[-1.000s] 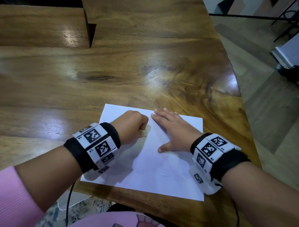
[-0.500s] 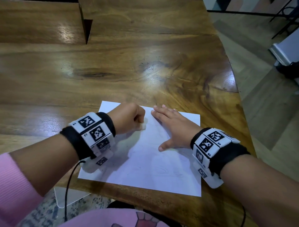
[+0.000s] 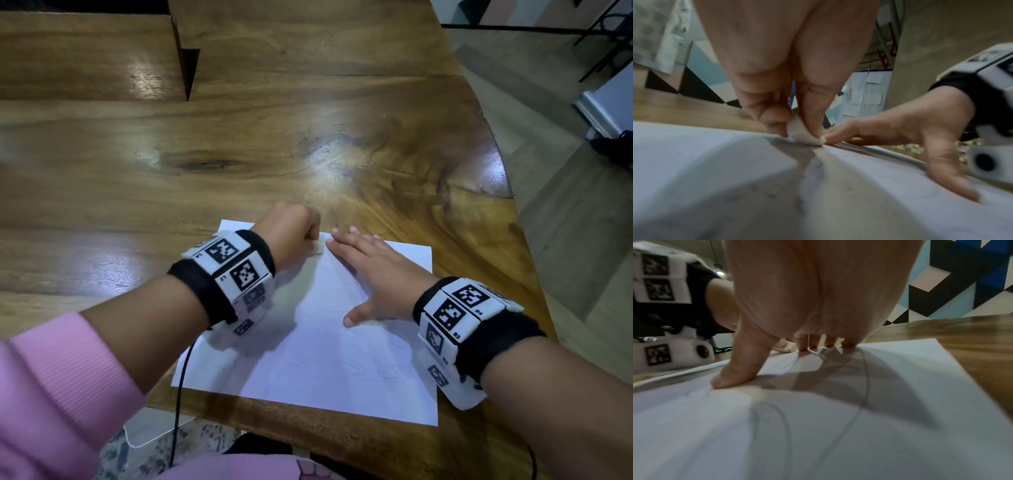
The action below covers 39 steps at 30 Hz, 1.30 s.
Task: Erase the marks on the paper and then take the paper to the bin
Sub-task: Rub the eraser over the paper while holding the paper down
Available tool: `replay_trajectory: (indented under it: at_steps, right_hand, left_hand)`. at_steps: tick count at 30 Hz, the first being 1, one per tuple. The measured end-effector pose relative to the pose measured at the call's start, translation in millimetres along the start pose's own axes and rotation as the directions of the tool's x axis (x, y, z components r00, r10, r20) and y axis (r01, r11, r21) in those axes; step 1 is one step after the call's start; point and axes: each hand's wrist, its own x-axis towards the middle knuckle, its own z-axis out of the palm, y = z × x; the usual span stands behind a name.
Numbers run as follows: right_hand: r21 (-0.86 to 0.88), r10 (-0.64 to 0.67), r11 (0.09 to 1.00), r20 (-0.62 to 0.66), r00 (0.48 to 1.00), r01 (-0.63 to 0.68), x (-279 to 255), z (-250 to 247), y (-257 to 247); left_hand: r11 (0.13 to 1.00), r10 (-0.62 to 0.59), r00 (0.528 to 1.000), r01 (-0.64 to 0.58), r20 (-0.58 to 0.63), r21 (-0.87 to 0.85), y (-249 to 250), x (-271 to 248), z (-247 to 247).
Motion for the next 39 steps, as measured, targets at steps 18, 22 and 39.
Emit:
replay_trajectory:
  at_steps: [18, 22, 39]
  right_hand:
    - [0.003, 0.01, 1.0, 0.011, 1.0, -0.01, -0.7, -1.8, -1.3]
    - [-0.009, 0.01, 1.0, 0.005, 1.0, -0.01, 0.1, -1.0, -0.9]
    - [0.005, 0.006, 1.0, -0.005, 1.0, -0.006, 0.8, 0.4, 0.4]
  left_hand:
    - [0.996, 0.093, 0.975, -0.094, 0.201, -0.006, -9.9, -19.9, 4.9]
    - [1.0, -0.014, 1.0, 0.014, 0.012, 0.002, -1.9, 3.8, 0.2]
    - [0.998, 0.061, 0.979, -0.056, 0.194, -0.029, 4.2, -12.7, 7.3]
